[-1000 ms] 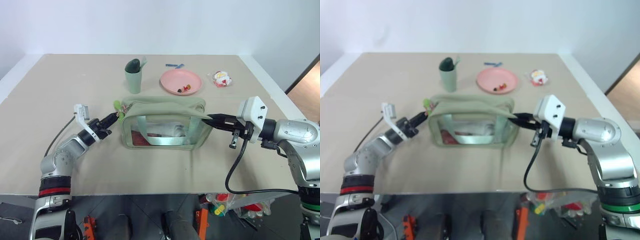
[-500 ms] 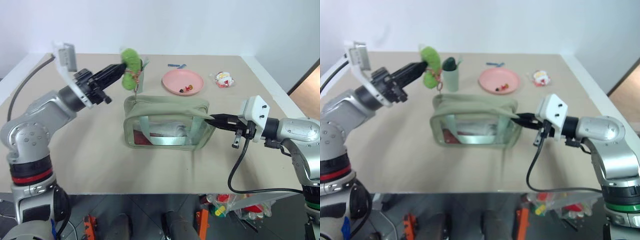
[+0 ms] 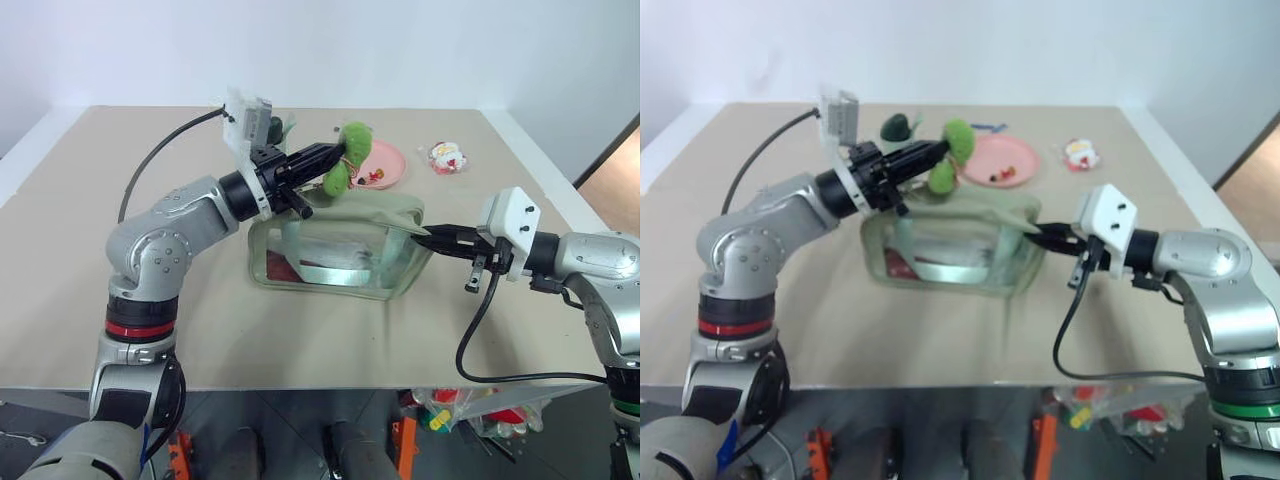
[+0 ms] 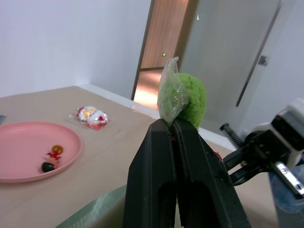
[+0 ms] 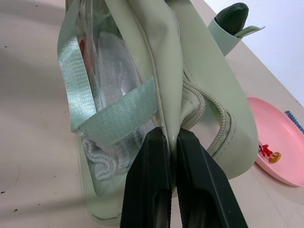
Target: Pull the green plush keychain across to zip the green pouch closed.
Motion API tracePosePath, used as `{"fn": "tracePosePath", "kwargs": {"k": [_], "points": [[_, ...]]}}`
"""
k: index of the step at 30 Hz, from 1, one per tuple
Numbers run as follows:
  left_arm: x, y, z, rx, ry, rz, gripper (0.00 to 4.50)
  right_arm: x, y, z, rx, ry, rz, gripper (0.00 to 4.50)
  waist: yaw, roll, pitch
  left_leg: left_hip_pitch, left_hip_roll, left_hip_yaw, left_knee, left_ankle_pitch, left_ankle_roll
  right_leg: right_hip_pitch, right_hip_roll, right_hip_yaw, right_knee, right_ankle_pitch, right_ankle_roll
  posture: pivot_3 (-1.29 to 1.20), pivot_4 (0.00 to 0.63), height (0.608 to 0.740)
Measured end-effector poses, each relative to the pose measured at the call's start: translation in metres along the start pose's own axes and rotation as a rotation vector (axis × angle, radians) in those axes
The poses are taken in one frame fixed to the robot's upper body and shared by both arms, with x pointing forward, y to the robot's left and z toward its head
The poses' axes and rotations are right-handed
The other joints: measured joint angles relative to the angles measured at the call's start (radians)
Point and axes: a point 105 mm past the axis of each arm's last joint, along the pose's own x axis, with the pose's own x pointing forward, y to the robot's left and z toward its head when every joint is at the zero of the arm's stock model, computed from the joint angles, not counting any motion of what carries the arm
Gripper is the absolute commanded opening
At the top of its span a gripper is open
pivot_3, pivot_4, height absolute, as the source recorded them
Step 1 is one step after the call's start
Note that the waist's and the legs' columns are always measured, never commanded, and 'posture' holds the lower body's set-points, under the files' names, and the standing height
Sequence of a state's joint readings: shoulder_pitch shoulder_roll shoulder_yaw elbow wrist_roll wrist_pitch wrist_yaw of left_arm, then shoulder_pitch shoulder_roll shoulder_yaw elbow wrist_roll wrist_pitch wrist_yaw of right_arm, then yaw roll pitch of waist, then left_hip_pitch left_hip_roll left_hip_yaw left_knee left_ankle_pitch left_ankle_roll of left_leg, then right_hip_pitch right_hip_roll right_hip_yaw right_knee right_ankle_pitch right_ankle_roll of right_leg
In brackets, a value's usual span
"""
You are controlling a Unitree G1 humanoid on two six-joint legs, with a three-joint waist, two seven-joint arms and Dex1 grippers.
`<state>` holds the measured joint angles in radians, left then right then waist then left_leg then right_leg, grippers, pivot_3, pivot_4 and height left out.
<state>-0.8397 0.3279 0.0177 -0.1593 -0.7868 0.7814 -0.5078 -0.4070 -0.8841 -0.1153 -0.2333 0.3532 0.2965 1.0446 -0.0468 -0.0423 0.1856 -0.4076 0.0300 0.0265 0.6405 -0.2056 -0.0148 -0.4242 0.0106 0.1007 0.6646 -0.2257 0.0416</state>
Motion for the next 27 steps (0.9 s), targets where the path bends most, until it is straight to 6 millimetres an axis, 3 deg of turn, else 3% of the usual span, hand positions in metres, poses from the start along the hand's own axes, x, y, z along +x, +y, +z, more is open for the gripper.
{"fn": "tracePosePath", "kwargs": {"k": [3, 9, 16, 23, 27], "points": [[-0.001, 0.001, -0.013, 0.072, 0.097, -0.002, 0.02, 0.0, 0.001, -0.002, 0.005, 0.003, 0.003, 0.0, 0.0, 0.0, 0.0, 0.0, 0.0, 0.0, 0.0, 0.0, 0.0, 0.0, 0.0, 0.001, 0.0, 0.0, 0.0, 0.0, 0.15, 0.74], [-0.007, 0.004, -0.022, 0.177, 0.189, -0.016, 2.03, 0.0, 0.002, -0.001, -0.015, -0.003, 0.008, 0.0, 0.0, 0.0, 0.0, 0.0, 0.0, 0.0, 0.0, 0.0, 0.0, 0.0, 0.0, 0.0, 0.0, 0.0, 0.0, 0.0, 0.15, 0.74], [-0.022, 0.008, -0.017, 0.274, 0.25, -0.054, 4.38, 0.003, 0.003, -0.001, -0.029, -0.011, 0.013, 0.0, -0.002, 0.0, 0.0, 0.0, 0.0, 0.0, 0.0, 0.0, 0.0, 0.0, 0.0, 0.0, 0.0, 0.0, 0.0, 0.0, 0.15, 0.74], [-0.04, 0.013, -0.001, 0.421, 0.309, -0.082, 4.47, 0.006, 0.001, -0.002, -0.035, -0.02, 0.014, 0.0, -0.003, 0.0, 0.0, 0.0, 0.001, 0.001, 0.0, 0.0, 0.0, 0.0, 0.0, 0.0, 0.0, 0.0, 0.0, 0.0, 0.15, 0.74], [-0.064, 0.01, 0.027, 0.521, 0.323, -0.063, 4.47, 0.009, 0.0, -0.002, -0.047, -0.027, 0.027, 0.0, -0.009, 0.0, 0.0, 0.001, 0.002, 0.001, -0.001, 0.0, 0.0, -0.001, 0.0, 0.0, 0.0, -0.001, -0.001, 0.0, 0.15, 0.74]]}}
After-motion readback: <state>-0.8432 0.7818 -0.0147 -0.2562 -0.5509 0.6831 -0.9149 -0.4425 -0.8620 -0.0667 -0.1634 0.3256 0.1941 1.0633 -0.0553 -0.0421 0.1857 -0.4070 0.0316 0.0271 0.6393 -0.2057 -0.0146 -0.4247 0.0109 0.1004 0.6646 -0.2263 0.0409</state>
